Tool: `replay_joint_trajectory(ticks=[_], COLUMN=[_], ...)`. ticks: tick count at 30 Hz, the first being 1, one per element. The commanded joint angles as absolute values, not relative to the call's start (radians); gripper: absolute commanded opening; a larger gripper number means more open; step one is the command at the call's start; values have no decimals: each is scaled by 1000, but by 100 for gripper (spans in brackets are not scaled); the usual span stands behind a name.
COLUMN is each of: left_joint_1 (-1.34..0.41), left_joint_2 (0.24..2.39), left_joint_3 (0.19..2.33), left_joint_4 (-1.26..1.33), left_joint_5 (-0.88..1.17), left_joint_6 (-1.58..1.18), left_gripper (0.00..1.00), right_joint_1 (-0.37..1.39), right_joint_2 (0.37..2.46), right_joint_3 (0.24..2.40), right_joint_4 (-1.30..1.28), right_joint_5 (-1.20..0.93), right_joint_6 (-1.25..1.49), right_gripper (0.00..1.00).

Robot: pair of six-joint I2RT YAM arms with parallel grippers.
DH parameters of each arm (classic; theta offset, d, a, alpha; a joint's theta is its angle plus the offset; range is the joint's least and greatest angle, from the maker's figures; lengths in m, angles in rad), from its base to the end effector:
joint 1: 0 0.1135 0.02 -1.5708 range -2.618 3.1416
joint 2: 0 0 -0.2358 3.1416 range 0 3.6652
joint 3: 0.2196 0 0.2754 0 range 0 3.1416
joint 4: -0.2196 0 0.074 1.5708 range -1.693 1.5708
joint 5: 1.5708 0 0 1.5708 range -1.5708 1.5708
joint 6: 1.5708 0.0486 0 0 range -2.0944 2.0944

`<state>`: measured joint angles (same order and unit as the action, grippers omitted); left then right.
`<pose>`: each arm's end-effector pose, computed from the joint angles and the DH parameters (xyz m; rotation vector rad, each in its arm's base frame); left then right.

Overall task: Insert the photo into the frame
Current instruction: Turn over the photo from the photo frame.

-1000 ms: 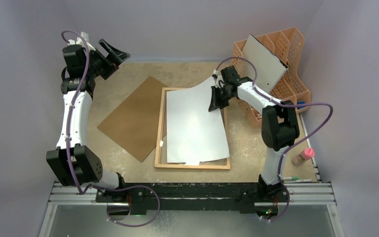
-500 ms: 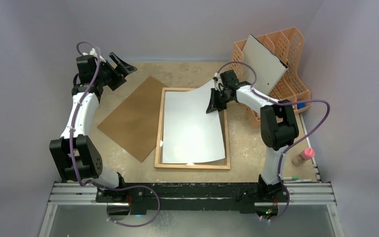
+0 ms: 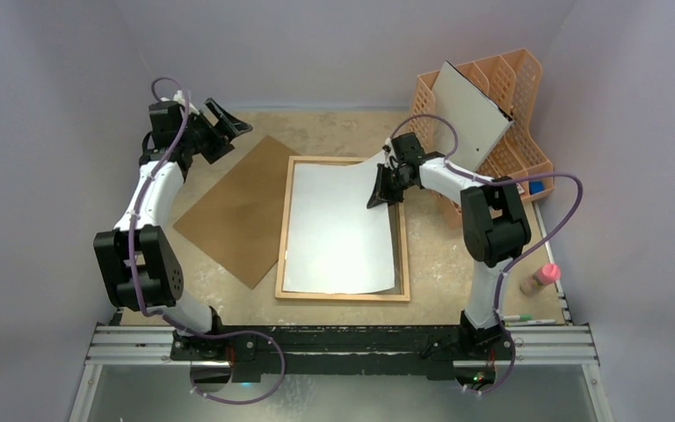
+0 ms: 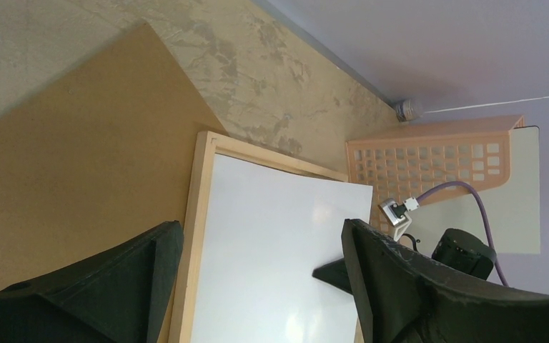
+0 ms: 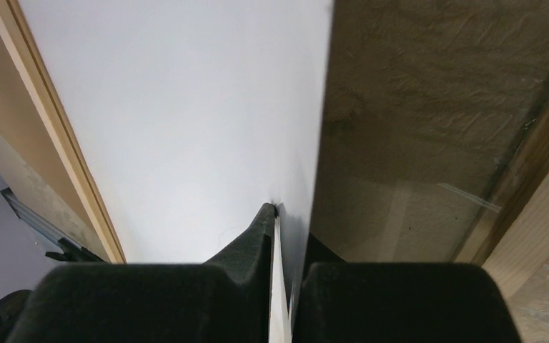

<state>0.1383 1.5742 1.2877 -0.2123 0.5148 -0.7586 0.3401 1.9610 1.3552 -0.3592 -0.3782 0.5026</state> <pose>0.3972 0.0311 0.2753 -0.6146 2.0346 -0.9071 0.4019 0.1612 0.1299 0.0567 2.6331 0.7952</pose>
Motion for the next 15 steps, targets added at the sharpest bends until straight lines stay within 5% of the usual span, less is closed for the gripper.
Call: replay_joint_trajectory(ticks=[1, 10, 15], left_joint_1=[132, 130, 122], left_joint_2=[1584, 1601, 1588], left_joint_3=[1288, 1294, 1209], left_joint_4=[-163, -221, -235], left_joint_5=[538, 506, 483], left_joint_6=[-746, -692, -658], left_gripper=[85, 85, 87], right_joint_1=[336, 336, 333], right_joint_2=[1941, 1918, 1857], right_joint_3=[1343, 1371, 1361], right_joint_4=[-345, -407, -472], right_joint_5=[-359, -312, -193], right_joint_6=[561, 523, 513], right_gripper=[7, 45, 58])
